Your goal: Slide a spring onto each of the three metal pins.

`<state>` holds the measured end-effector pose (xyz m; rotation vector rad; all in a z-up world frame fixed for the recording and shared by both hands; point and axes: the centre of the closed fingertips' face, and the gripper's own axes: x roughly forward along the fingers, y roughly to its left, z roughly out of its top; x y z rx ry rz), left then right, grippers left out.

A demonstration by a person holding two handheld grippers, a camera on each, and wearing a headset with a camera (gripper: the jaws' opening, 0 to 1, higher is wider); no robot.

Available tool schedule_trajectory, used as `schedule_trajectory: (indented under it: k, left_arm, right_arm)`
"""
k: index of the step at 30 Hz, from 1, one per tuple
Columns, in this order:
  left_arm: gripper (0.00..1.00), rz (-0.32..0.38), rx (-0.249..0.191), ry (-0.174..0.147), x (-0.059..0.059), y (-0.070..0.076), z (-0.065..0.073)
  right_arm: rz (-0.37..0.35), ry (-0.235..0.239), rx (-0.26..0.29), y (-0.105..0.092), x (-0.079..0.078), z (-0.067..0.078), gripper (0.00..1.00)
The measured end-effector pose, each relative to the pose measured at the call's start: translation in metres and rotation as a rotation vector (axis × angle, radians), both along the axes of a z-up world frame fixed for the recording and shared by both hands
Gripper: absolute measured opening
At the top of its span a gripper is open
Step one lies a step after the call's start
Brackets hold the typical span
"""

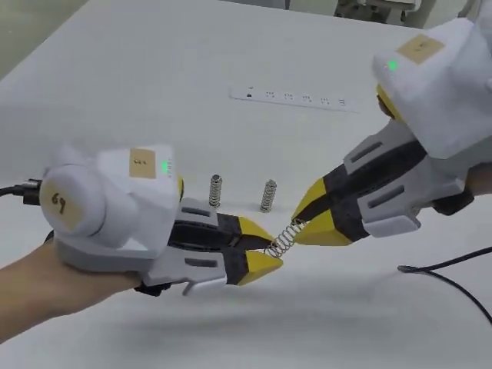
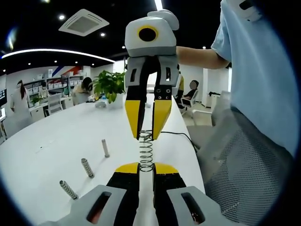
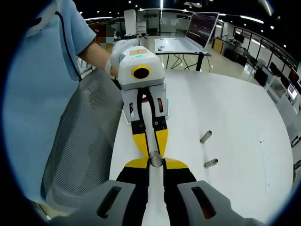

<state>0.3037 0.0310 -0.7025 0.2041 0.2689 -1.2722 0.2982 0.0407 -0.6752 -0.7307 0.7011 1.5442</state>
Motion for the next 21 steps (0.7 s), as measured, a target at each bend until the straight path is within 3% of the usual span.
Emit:
schedule_trajectory:
  k: [9, 17, 21]
  left_arm:
    - [0.02, -0.001, 0.004, -0.037, 0.0010, -0.0005, 0.0009]
    - [0.02, -0.004, 0.002, -0.042, 0.0012, -0.0018, 0.0009]
    - [0.02, -0.011, 0.004, -0.040, 0.0000, -0.0022, 0.0002]
  right_arm:
    - [0.023, -0.029, -0.023, -0.0002, -0.0016, 0.0019, 0.08]
    - [0.047, -0.036, -0.031, -0.0041, -0.0027, 0.0003, 0.09]
    - [0.047, -0.042, -0.033, -0.0048, -0.0010, 0.0008, 0.15]
